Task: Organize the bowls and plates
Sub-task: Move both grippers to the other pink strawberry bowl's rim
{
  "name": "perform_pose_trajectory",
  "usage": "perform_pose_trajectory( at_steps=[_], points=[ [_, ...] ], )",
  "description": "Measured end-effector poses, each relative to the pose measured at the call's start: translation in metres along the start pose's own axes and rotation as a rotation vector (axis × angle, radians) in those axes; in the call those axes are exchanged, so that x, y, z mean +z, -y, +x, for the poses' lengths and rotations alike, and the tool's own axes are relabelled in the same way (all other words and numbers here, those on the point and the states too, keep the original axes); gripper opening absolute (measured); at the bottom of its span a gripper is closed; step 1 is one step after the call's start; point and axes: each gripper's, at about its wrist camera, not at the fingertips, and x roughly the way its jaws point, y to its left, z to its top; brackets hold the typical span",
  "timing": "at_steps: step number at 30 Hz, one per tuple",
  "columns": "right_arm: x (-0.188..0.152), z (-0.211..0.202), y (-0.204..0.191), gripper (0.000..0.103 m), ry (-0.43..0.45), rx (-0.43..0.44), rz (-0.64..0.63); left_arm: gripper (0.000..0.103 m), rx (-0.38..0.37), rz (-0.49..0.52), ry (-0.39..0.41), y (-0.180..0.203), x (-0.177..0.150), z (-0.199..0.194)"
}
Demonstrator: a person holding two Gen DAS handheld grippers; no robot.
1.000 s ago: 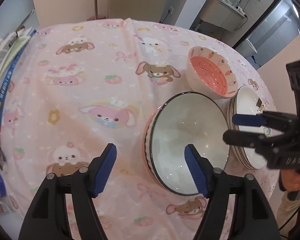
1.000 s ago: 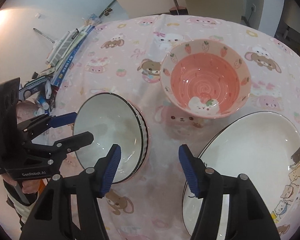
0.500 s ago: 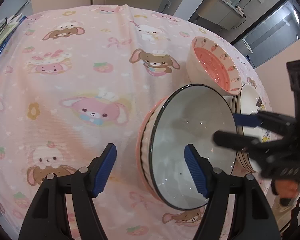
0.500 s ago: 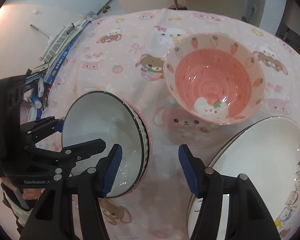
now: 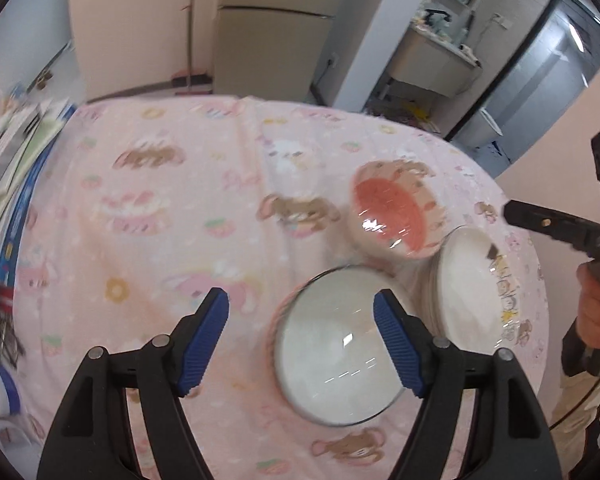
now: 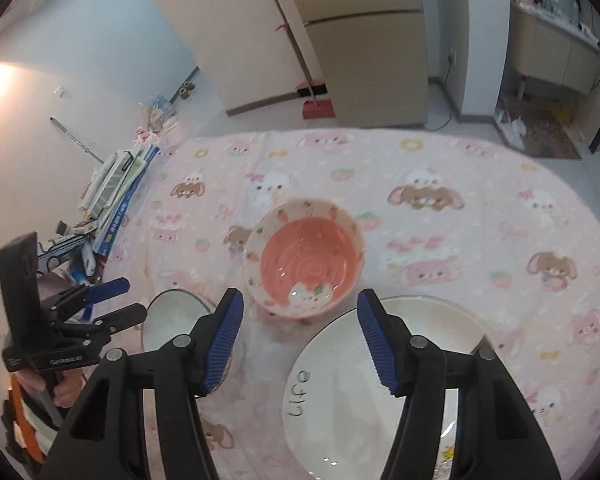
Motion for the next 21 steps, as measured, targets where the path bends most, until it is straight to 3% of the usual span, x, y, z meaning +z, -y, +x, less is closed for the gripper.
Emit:
perform_pose_trajectory(
  at_steps=[5,11,13,14,15,18,21],
  points=[
    [0.001,0.011,0.01,0.062,-0.041,-0.032,-0.032,0.074,0.011,0.01,0.01,0.02,0.024,0.008],
    [-0.027,0.023,0.018,0.062,-0.1,0.053,-0.045,0.073,0.017,0.056,-0.026,0.025,0.013,0.012],
    [-0.032,0.025,0.008,0.062,-0.113,0.072,-0.064,0.059,0.053,0.07,-0.045,0.025,0.005,0.011],
    [-0.034,0.027,-0.002,0.062,-0.117,0.088,-0.077,0.045,0.057,0.069,-0.06,0.022,0.001,0.01],
    [-0.035,0.028,-0.008,0.062,-0.118,0.104,-0.081,0.04,0.05,0.058,-0.071,0.019,-0.002,0.009],
    [-0.034,0.037,-0.032,0.06,-0.146,0.158,-0.093,0.039,0.043,0.032,-0.08,0.007,-0.011,-0.001],
    [-0.03,0.039,-0.049,0.055,-0.115,0.091,-0.126,0.039,0.089,0.029,-0.061,0.0,-0.014,-0.011]
  ],
)
